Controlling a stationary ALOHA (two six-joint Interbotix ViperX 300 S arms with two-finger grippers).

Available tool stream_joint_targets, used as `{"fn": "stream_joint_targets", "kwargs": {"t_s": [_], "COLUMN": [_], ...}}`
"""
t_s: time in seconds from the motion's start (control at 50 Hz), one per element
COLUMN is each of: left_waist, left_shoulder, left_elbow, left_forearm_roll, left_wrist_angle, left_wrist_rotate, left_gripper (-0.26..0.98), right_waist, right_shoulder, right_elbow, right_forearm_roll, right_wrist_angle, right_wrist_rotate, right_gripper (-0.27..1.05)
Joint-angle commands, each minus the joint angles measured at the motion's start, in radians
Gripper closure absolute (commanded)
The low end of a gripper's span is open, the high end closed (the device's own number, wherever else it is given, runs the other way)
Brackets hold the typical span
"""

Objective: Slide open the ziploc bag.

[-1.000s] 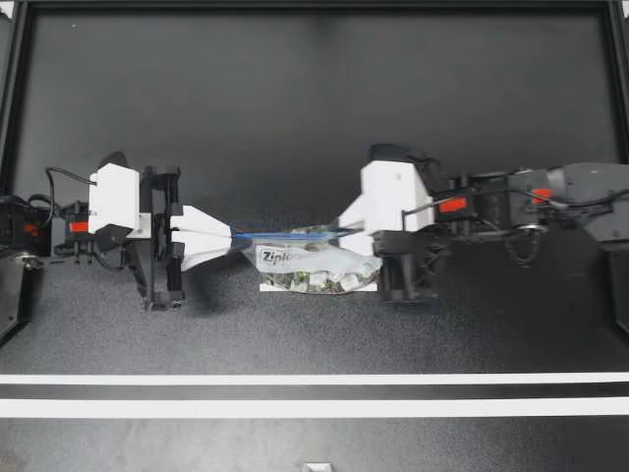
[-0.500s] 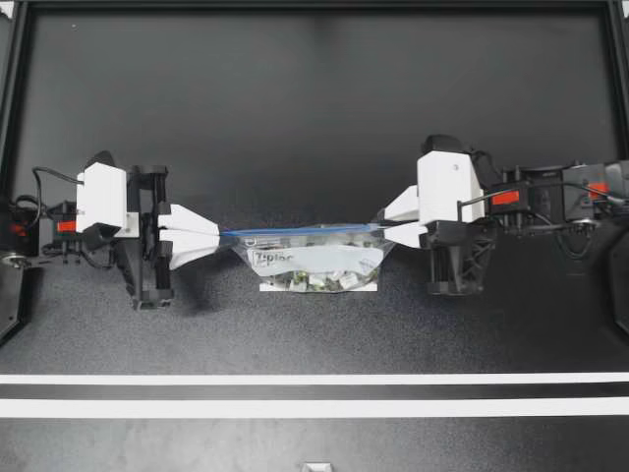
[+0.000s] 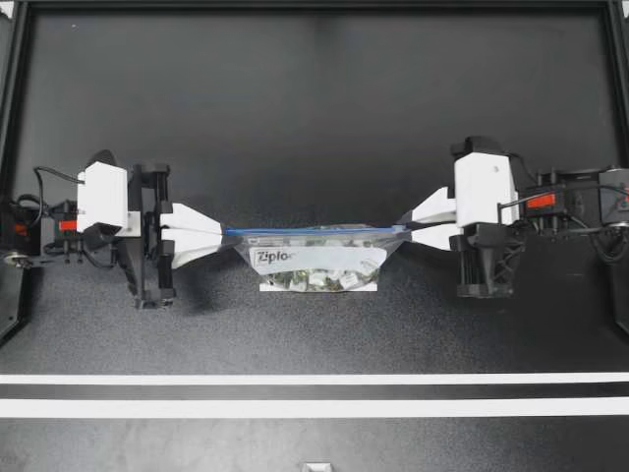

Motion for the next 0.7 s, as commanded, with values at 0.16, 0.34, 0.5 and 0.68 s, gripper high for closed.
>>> {"fn": "stream_joint_targets", "kwargs": {"t_s": [0.16,0.34,0.5,0.68], "left_waist": [0.003,0.003,0.003,0.002], "left_shoulder": [-0.002,-0.002,-0.002,-0.008], "left_elbow": [-0.017,-0.021,-0.032,-0.04], "left_forearm_roll": [-0.002,0.002,0.002,0.005], "left_wrist_angle": [0.003,0.003,0.003,0.005], "left_wrist_rotate": [0.003,0.003,0.003,0.003], "left_gripper": [0.89,0.8,0.55,0.36], "right_waist": [-0.009,-0.009,-0.009,-0.009], "right_shoulder": [-0.008,-0.003,0.006,0.006], "right_elbow": [-0.006,-0.005,-0.005,-0.005], "right_forearm_roll": [0.002,0.005,0.009,0.014], "right_wrist_angle": [-0.011,-0.018,-0.034,-0.074], "right_wrist_rotate": [0.003,0.005,0.005,0.005], "right_gripper": [0.83,0.73,0.56,0.43]}}
